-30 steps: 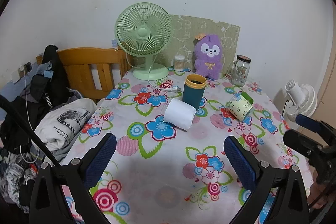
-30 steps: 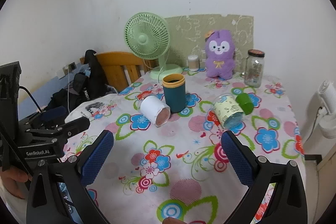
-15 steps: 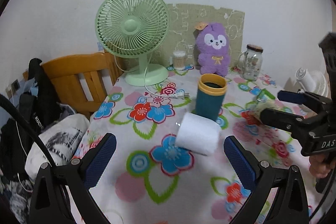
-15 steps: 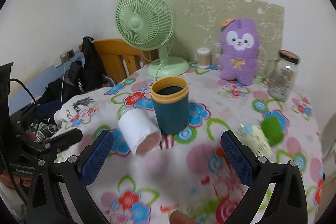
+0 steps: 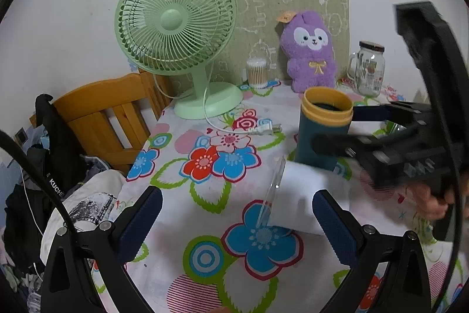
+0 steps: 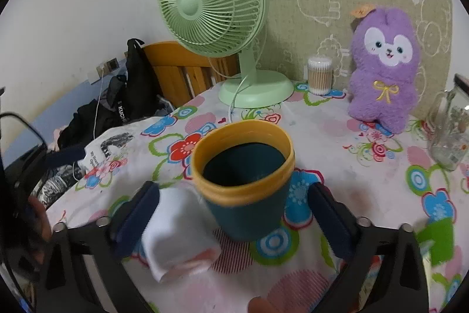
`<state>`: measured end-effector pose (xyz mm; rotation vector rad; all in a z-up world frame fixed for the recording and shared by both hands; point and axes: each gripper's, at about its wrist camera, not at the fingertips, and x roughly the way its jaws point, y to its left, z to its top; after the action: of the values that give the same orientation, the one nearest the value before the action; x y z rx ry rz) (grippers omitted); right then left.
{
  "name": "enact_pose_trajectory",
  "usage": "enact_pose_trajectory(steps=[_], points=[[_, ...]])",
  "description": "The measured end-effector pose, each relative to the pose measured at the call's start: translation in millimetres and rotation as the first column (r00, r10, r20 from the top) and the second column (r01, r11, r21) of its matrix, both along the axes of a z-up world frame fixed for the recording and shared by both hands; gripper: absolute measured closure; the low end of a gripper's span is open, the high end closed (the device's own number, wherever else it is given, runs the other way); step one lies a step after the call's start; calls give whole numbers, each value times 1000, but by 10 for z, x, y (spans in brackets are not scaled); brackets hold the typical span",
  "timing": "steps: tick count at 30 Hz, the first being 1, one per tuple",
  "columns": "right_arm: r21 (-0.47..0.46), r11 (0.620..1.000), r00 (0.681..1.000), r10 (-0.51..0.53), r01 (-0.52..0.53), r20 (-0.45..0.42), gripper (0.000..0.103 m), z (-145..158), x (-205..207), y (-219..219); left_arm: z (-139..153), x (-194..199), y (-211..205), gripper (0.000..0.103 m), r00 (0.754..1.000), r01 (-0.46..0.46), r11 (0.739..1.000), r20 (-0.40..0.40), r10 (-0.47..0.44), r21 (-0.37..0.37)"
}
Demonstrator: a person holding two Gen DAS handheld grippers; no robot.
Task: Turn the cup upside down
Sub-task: 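Reach the right gripper to the teal cup and grasp its body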
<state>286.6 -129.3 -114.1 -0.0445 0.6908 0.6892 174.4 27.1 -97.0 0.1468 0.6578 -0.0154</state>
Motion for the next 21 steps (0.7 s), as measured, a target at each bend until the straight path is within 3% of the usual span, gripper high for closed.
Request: enact_pose_trajectory(steps=[3, 9, 12, 18, 21], points=[[1, 1000, 1000, 11, -11, -17, 31, -81, 104, 50, -39, -31, -33, 0, 1000, 9, 1000, -3, -9, 15], [-5, 1000, 1000, -6, 6, -3, 31, 29, 68, 37, -2, -156, -46, 0, 1000, 5, 1000, -1, -5, -10], [-49, 999, 1000, -19, 20, 24, 31, 271, -82, -16, 59, -274, -32, 0, 1000, 3, 999, 3, -2, -48], [-264, 964, 998, -9, 26, 65, 31, 904, -739, -216, 183, -768, -105, 0, 999, 30, 993, 35, -27, -111], [-372, 928, 999, -38, 29, -17, 31, 1023, -1047, -329, 210, -1088, -209, 0, 998, 57, 987, 48, -50, -147]])
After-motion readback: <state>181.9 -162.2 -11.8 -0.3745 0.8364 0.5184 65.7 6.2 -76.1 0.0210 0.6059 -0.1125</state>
